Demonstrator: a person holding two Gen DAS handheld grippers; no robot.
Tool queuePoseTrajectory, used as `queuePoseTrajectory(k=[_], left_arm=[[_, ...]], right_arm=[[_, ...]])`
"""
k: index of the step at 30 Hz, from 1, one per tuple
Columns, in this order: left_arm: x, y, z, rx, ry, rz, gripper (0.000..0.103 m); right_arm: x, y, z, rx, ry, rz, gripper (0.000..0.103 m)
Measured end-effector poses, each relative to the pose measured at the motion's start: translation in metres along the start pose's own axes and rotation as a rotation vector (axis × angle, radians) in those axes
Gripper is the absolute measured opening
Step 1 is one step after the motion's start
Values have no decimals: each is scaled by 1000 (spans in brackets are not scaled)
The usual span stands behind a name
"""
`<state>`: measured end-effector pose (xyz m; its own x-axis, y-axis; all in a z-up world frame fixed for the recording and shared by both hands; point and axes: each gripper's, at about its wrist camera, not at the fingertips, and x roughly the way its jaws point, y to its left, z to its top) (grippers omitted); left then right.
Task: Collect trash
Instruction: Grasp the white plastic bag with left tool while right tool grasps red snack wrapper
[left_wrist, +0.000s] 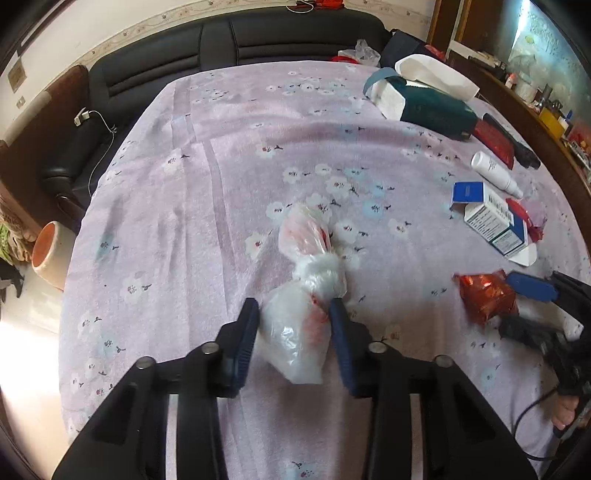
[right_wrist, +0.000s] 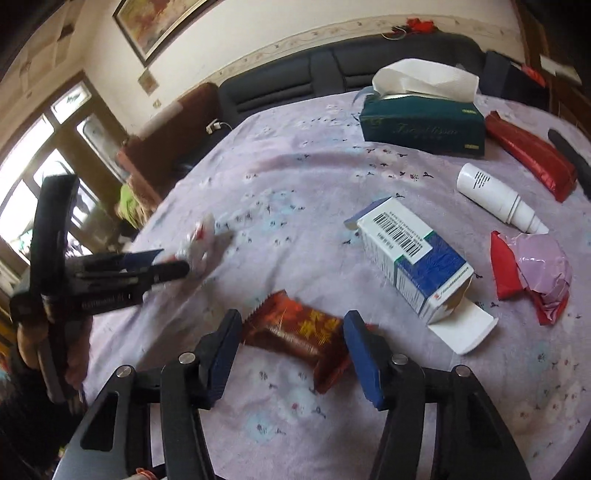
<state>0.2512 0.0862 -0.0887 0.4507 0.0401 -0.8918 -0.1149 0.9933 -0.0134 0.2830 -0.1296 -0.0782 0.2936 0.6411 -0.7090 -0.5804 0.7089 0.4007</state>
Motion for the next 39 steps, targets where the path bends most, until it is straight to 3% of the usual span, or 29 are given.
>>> queuePoseTrajectory(k=[2,3,7,12,17,22,25,27,32,37,39], left_arm=[[1,0,-1,2,1,-1,30],[1,1,-1,-4,3,-6,28],[-12,1,-5,-26,-6,-42,24],[-40,3,-18,-39,-37,-66,24],[-68,10,-32,-83,-67,-116,23],[-93,16,-50,-116,-101,-153,23],[-103,17,-63,-137,-111,-169,23],[-105,17,-69,-149,-113,-183,23],[-112,16,-81,-155,-110,-183,23],[-122,16,-88,-154,-123,-182,23],[-124,15,-90,-147,-122,-186,23]], right_arm=[[0,4,-5,-12,18,34,77],[-1,6,-7,-17,21,44,78],[1,12,-11,-29,30,25,79],[-3,14,-10,-40,17,4,71],[-6,14,2,-31,-4,9,82],[16,3,10,26,59,129,84],[9,13,-1,5,62,171,84],[5,25,-6,-24,49,130,81],[18,43,-4,-65,68,-31,60],[23,41,-1,-75,72,-32,63],[22,41,2,-73,66,-9,72]])
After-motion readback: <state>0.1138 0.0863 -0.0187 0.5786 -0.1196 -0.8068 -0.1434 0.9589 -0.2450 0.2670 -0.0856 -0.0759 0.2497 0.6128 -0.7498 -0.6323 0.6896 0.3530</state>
